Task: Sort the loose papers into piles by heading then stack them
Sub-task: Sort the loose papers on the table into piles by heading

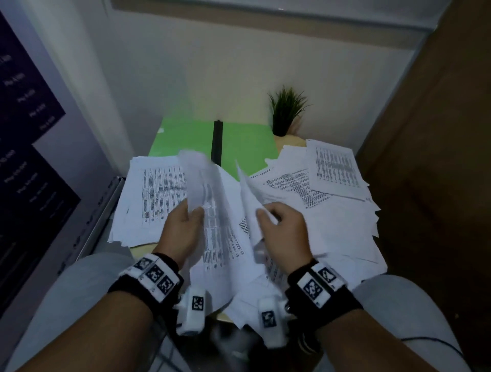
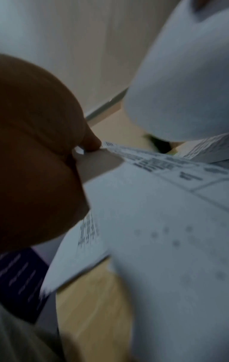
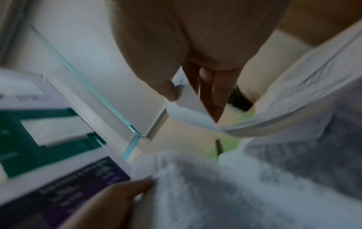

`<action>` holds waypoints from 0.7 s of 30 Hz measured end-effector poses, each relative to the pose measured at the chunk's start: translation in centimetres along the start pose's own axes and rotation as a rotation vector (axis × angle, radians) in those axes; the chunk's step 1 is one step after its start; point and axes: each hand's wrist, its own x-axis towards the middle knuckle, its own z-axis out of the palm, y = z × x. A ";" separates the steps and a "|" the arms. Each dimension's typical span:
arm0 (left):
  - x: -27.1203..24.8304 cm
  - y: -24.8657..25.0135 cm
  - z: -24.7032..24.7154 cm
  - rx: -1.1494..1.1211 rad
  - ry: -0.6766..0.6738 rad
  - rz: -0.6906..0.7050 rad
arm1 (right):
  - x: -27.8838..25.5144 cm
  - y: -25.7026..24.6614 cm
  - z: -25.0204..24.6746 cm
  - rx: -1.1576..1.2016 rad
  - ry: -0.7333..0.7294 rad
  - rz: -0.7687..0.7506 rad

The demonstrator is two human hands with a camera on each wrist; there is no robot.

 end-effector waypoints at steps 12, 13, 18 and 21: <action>-3.4 2.1 1.8 0.034 -0.326 0.355 | 0.4 -4.7 0.1 0.722 -0.144 0.144; -3.2 1.8 1.8 0.073 -0.274 0.347 | 0.5 -4.7 -0.1 0.749 -0.152 0.133; -2.4 2.4 1.0 -0.055 -0.074 0.223 | 1.3 -2.8 -2.4 0.440 0.041 0.083; -2.1 3.5 0.2 -0.205 -0.011 0.231 | 1.7 -0.5 -3.7 0.274 0.022 0.178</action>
